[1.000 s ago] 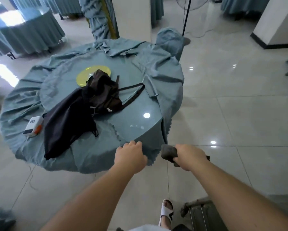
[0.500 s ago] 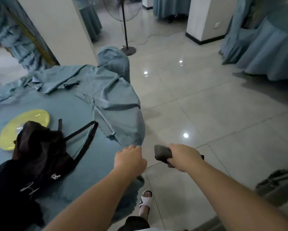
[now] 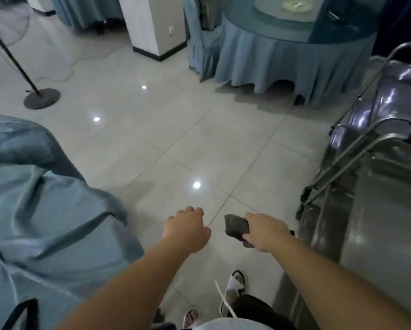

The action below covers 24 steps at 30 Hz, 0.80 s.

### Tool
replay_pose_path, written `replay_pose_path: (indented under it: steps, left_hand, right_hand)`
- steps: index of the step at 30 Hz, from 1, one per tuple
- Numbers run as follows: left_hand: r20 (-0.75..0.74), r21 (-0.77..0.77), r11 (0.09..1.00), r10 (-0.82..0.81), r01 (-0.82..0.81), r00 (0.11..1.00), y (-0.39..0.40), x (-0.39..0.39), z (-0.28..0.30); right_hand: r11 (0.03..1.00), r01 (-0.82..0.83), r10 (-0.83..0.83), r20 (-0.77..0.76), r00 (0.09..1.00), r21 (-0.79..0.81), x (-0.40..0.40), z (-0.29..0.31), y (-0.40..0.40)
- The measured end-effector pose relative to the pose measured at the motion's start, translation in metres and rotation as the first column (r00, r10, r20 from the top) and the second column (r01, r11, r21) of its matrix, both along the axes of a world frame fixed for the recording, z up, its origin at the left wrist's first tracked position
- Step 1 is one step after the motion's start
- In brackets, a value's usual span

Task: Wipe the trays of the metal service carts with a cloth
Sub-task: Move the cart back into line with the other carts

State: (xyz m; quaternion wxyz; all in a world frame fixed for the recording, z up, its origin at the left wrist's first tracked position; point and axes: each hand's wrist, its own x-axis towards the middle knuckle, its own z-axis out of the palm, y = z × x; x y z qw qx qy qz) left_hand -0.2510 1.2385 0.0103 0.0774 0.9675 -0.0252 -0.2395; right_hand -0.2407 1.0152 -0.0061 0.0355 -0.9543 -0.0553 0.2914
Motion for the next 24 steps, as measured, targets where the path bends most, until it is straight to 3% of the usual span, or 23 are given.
replay_pose_path:
  steps: [7,15,24]
  left_hand:
    - [0.068,0.042,0.982,-0.186,0.184,0.980,-0.064,0.124,0.001]
    - [0.119,0.041,0.963,-0.269,0.266,0.956,-0.145,0.254,0.014]
    - [0.075,-0.008,0.880,-0.472,0.474,0.878,-0.222,0.383,-0.010]
  right_hand:
    - [0.962,0.265,-0.266,0.005,0.964,0.070,0.088,-0.022,-0.065]
    - [0.897,0.389,-0.379,-0.086,0.921,0.211,0.191,-0.022,-0.123]
    - [0.692,0.694,-0.682,-0.136,0.719,0.198,0.264,-0.044,-0.211]
